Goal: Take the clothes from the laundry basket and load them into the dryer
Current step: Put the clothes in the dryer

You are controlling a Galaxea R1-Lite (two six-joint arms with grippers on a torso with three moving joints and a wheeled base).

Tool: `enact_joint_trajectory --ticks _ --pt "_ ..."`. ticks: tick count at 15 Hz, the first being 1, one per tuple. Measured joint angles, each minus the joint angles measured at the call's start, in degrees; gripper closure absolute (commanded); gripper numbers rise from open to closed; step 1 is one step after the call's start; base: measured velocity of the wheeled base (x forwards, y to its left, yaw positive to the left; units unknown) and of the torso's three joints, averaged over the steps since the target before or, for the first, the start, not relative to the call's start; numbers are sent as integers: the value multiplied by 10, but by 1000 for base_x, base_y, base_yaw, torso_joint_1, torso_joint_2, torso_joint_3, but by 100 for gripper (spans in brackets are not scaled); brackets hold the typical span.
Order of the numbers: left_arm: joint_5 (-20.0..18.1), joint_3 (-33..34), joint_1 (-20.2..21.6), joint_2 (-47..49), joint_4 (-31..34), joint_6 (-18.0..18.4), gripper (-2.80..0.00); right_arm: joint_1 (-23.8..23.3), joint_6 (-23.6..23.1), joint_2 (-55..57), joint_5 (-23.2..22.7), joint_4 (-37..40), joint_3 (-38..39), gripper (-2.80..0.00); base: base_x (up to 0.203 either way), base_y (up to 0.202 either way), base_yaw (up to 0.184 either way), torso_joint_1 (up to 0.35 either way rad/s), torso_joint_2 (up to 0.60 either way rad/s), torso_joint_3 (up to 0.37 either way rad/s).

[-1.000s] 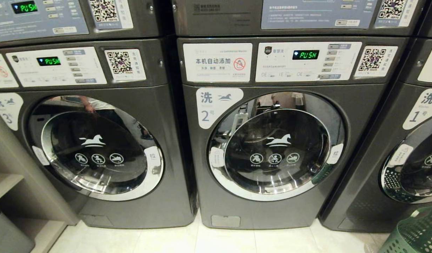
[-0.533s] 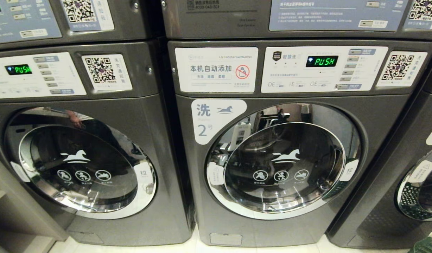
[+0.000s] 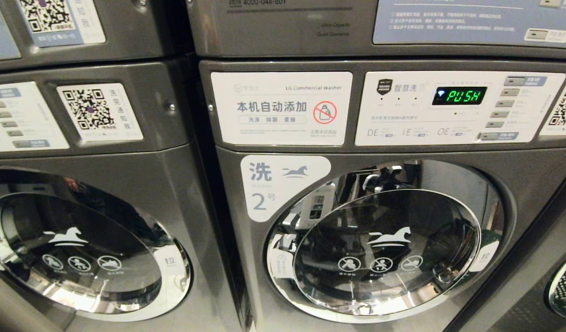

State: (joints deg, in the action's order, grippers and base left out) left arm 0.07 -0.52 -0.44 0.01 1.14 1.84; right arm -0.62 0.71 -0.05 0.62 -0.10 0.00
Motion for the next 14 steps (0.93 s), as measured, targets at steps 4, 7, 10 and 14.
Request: enact_joint_trajectory --ticks 4,7,10,14 --pt "0 0 0 0 0 0 0 0 0 0 0 0 0 0 127 0 -1 2 1 0" --pt "0 0 0 0 0 0 0 0 0 0 0 0 0 0 0 0 0 0 0 0" --pt "0 0 0 0 0 0 0 0 -2 0 0 0 0 0 0 0 0 0 0 0" --pt "0 -1 0 0 0 -1 0 0 -4 0 0 1 0 0 0 0 0 26 -186 -167"
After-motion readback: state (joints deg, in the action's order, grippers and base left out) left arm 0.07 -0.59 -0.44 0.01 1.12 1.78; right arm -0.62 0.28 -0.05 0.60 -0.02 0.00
